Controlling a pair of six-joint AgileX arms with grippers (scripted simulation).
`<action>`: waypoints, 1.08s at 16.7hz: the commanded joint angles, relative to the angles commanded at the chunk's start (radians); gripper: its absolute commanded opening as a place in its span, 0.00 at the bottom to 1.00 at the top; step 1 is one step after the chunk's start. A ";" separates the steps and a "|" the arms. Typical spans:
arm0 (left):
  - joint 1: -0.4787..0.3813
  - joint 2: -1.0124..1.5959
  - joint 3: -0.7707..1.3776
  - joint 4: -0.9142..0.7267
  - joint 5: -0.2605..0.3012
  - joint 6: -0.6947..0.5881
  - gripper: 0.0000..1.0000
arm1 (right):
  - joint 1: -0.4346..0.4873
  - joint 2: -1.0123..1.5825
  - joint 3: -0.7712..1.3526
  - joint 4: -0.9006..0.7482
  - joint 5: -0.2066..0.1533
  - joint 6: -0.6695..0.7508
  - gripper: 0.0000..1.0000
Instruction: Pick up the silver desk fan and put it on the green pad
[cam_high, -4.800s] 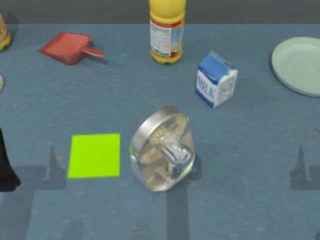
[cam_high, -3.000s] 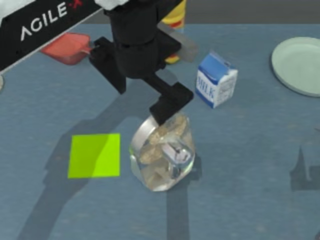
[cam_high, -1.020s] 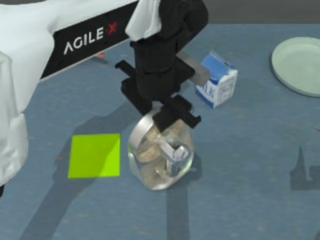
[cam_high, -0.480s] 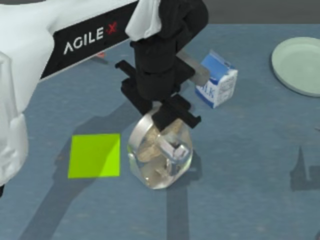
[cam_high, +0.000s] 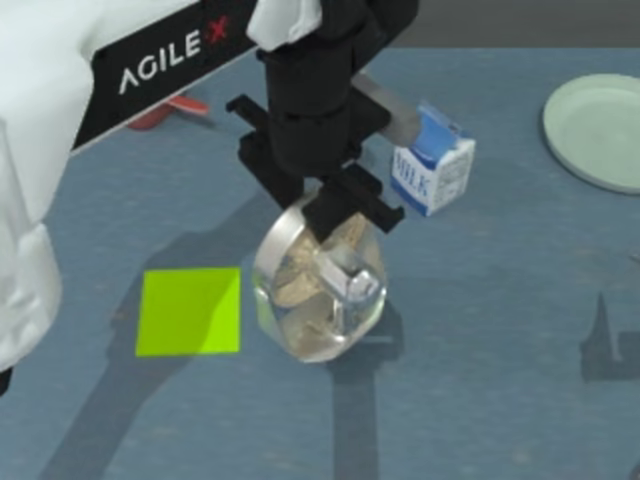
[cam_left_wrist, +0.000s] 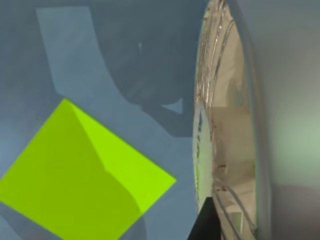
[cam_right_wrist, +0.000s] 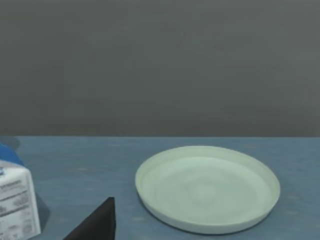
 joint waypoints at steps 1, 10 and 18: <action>0.003 0.003 0.041 -0.035 0.000 0.000 0.00 | 0.000 0.000 0.000 0.000 0.000 0.000 1.00; 0.004 0.004 0.109 -0.109 -0.002 -0.008 0.00 | 0.000 0.000 0.000 0.000 0.000 0.000 1.00; 0.060 -0.076 -0.007 -0.162 -0.062 -0.461 0.00 | 0.000 0.000 0.000 0.000 0.000 0.000 1.00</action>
